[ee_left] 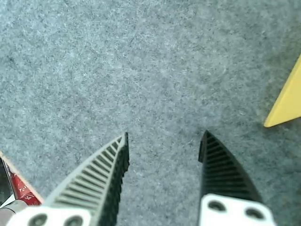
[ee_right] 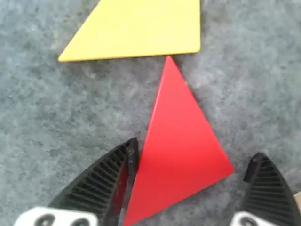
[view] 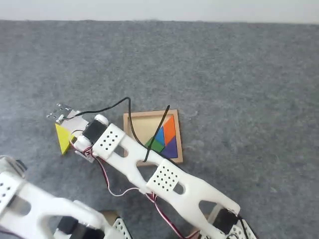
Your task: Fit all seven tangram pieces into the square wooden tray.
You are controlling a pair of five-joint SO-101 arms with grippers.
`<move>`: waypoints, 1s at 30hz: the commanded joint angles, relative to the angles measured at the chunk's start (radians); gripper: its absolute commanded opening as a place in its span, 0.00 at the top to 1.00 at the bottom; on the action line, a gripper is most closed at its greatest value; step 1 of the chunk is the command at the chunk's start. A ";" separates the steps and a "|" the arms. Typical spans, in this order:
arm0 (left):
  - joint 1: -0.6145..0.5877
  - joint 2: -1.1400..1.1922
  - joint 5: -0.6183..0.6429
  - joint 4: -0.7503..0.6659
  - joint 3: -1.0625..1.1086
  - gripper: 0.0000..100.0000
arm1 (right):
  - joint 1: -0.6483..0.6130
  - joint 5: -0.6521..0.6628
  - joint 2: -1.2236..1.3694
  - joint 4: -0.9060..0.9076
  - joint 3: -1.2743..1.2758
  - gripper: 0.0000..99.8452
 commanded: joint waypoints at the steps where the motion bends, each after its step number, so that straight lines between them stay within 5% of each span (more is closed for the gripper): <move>1: 0.002 -0.034 -0.015 0.002 -0.004 0.77 | 0.053 0.020 -0.016 0.025 -0.003 0.65; 14: 0.002 -0.034 -0.017 0.002 -0.005 0.77 | 0.094 0.023 -0.042 0.110 -0.002 0.65; 22: 0.002 -0.034 -0.017 0.002 -0.005 0.77 | 0.105 0.296 -0.050 0.104 -0.003 0.85; 30: 0.002 -0.034 -0.032 0.002 -0.012 0.77 | 0.102 0.374 -0.053 0.136 -0.005 0.70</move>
